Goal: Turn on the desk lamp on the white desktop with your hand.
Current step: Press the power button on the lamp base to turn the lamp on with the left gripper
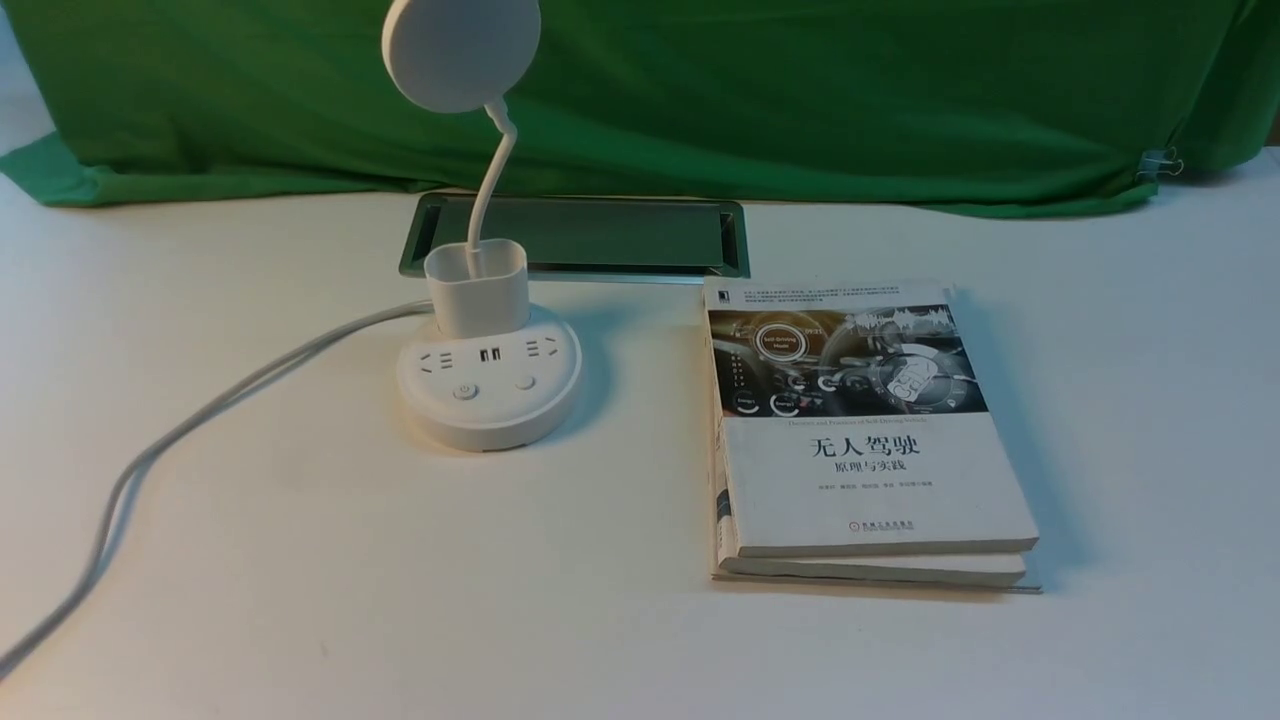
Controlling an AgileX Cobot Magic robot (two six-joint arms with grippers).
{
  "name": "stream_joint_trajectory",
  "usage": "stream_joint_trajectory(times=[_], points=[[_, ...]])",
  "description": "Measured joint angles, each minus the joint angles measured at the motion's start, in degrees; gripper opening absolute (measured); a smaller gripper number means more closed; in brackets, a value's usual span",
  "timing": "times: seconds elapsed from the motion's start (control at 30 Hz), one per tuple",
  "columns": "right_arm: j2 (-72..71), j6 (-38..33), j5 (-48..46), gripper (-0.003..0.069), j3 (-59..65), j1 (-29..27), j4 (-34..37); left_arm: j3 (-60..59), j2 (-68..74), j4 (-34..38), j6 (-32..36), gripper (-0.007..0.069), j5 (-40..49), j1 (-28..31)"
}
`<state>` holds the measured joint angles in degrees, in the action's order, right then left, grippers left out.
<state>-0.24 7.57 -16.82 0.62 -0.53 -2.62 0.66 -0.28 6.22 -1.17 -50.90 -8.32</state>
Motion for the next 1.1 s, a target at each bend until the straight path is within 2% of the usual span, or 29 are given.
stream_joint_trajectory(times=[0.07, 0.1, 0.13, 0.17, 0.2, 0.3, 0.37, 0.43, 0.53, 0.6, 0.67, 0.73, 0.77, 0.8, 0.83, 0.87, 0.9, 0.93, 0.97, 1.03, 1.1], points=[[0.0, 0.0, 0.0, 0.0238, 0.0, 0.0, 0.0, 4.9, 0.4, -1.9, -6.0, 0.0001, 4.2, 0.0], [0.0, 0.0, 0.0, 0.0238, 0.0, 0.0, 0.0, 9.5, 1.2, -4.9, -8.7, 0.0001, 9.3, 0.0], [0.0, 0.0, 0.0, 0.0238, 0.0, 0.0, 0.0, 10.4, 1.7, -5.6, -9.2, 0.0001, 10.3, 0.0], [0.0, 0.0, 0.0, 0.0238, 0.0, 0.0, 0.0, 18.5, 4.3, -11.2, -12.6, 0.0001, 20.2, 0.0], [0.0, 0.0, 0.0, 0.0238, 0.0, 0.0, 0.0, 22.9, 6.5, -13.9, -14.1, 0.0001, 26.1, 0.0], [0.0, 0.0, 0.0, 0.0238, 0.0, 0.0, 0.0, 32.4, 14.8, -17.7, -15.1, 0.0001, 41.9, 0.0], [0.0, 0.0, 0.0, 0.0238, 0.0, 0.0, 0.0, 34.5, 18.1, -18.3, -15.1, 0.0001, 46.5, 0.0], [0.0, 0.0, 0.0, 0.0238, 0.0, 0.0, 0.0, 36.5, 26.2, -18.2, -15.1, 0.0001, 55.4, 0.0], [0.0, 0.0, 0.0, 0.0238, 0.0, 0.0, 0.0, 36.6, 34.3, -14.1, -15.0, 0.0001, 63.4, 0.0], [0.0, 0.0, 0.0, 0.0238, 0.0, 0.0, 0.0, 36.6, 43.9, -4.0, -11.8, 0.0001, 71.4, 0.0], [0.0, 0.0, 0.0, 0.0238, 0.0, 0.0, 0.0, 36.6, 53.1, 7.1, -4.3, 0.0001, 76.9, 0.0], [0.0, 0.0, 0.0, 0.0238, 0.0, 0.0, 0.0, 36.5, 60.8, 19.0, 5.5, 0.0001, 79.1, 0.0], [0.0, 0.0, 0.0, 0.0238, 0.0, 0.0, 0.0, 36.5, 65.8, 27.3, 13.1, 0.0001, 80.2, -0.1], [0.0, 0.0, 0.0, 0.0238, 0.0, 0.0, 0.0, 36.5, 66.6, 28.7, 14.4, 0.0001, 80.2, -0.2], [0.0, 0.0, 0.0, 0.0238, 0.0, 0.0, 0.0, 37.3, 72.5, 38.5, 24.1, 0.0001, 80.6, -1.8], [0.0, 0.0, 0.0, 0.0238, 0.0, 0.0, 0.0, 37.5, 73.9, 39.3, 24.9, 0.0001, 80.6, -2.1], [0.0, 0.0, 0.0, 0.0238, 0.0, 0.0, 0.0, 39.6, 79.1, 42.5, 28.8, 0.0, 79.6, -4.8], [0.0, 0.0, 0.0, 0.0238, 0.0, 0.0, 0.0, 39.9, 79.7, 42.5, 29.0, 0.0, 79.1, -5.2], [0.0, 0.0, 0.0, 0.0238, 0.0, 0.0, 0.0, 44.0, 84.7, 39.3, 27.9, 0.0, 76.3, -9.1], [0.0, 0.0, 0.0, 0.0238, 0.0, 0.0, 0.0, 46.3, 87.4, 35.3, 25.3, 0.0, 74.5, -10.9], [0.0, 0.0, 0.0, 0.0238, 0.0, 0.0, 0.0, 52.8, 94.0, 21.5, 14.2, 0.0, 71.7, -13.9]])
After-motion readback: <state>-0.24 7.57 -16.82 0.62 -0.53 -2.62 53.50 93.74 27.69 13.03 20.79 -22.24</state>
